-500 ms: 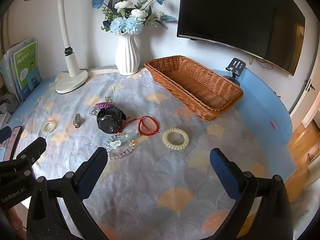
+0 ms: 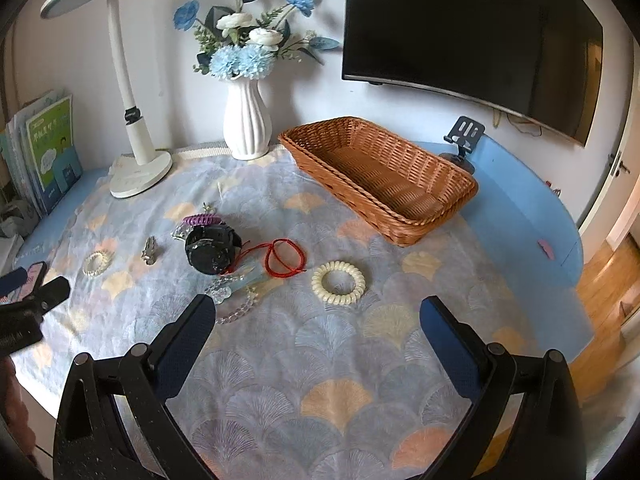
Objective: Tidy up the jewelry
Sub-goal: 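Move the left gripper to the silver key while the right gripper approaches the cream spiral hair tie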
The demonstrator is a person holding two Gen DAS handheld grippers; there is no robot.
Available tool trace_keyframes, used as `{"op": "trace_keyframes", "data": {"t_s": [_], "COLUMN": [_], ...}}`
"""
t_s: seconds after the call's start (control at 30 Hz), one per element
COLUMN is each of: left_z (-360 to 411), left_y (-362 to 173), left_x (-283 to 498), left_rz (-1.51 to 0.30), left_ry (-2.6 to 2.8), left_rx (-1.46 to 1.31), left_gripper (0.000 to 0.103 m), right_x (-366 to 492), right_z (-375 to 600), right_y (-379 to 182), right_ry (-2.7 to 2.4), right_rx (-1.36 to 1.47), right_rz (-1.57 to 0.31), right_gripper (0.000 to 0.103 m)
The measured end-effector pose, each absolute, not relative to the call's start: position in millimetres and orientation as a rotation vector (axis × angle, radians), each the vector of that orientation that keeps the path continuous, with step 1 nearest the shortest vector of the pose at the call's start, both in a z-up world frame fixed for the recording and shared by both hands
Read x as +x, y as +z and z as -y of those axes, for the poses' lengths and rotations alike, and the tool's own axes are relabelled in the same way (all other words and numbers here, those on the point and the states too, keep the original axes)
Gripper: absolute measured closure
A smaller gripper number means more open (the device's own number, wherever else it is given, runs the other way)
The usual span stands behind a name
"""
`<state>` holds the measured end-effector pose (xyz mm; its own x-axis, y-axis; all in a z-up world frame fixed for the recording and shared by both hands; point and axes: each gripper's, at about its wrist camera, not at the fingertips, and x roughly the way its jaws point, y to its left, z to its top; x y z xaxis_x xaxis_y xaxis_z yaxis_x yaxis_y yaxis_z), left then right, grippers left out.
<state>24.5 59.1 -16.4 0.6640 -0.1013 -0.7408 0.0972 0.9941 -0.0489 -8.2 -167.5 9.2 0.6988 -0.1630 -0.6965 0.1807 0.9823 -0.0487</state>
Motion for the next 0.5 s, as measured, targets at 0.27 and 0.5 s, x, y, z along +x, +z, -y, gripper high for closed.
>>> {"op": "trace_keyframes", "data": {"t_s": [0.27,0.5], "left_z": [-75.0,-38.7], "left_y": [-45.6,-87.2], "left_x": [75.0,113.8], "left_rz": [-0.92,-1.057], "left_ry": [-0.244,-0.211], "left_rx": [-0.119,-0.027], "left_gripper": [0.024,0.026], "right_x": [9.6,25.2], "right_z": [179.7,196.4], "right_y": [-17.1,-35.3], "right_ry": [-0.145,-0.101], "right_rx": [0.061,0.121], "right_rz": [-0.846,-0.869], "right_gripper": [0.013,0.015]}}
